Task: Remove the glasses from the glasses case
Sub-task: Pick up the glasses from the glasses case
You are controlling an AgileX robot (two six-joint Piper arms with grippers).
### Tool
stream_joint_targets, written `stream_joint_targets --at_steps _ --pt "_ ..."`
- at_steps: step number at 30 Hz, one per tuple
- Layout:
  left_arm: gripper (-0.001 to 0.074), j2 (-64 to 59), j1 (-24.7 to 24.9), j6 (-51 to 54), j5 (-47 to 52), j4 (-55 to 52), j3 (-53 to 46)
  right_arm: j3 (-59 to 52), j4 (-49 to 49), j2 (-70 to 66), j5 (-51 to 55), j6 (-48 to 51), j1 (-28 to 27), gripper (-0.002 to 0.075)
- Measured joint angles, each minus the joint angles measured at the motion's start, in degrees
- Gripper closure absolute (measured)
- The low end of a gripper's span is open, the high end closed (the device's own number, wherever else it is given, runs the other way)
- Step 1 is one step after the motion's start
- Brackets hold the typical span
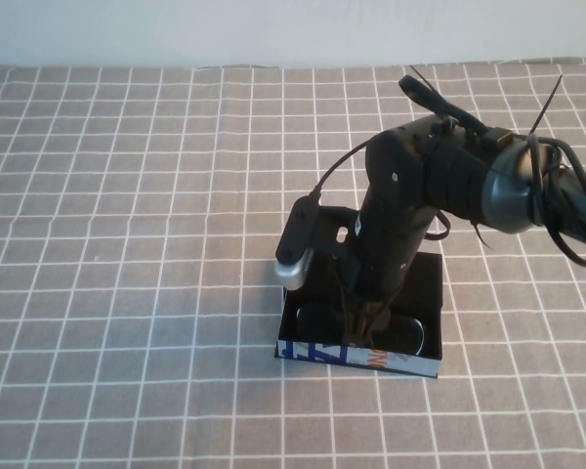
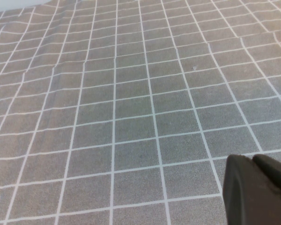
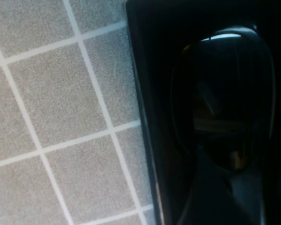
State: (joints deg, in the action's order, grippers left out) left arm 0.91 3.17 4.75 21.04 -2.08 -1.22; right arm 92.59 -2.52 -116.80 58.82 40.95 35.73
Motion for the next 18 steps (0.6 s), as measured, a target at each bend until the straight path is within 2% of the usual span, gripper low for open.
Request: stream_joint_targets --at_steps 11,14,18 --pt "0.0739 0.00 0.00 0.00 0.00 0.00 0.00 -0.84 0.00 -1.27 0.74 -0.09 0.00 0.0447" --pt "0.0739 0.00 0.00 0.00 0.00 0.00 0.00 -0.88 -0.11 -1.27 0.74 -0.67 0.00 0.0509" --pt "0.0739 0.00 0.00 0.00 0.00 0.00 0.00 -0.78 -0.19 -1.27 1.48 -2.55 0.00 0.0641"
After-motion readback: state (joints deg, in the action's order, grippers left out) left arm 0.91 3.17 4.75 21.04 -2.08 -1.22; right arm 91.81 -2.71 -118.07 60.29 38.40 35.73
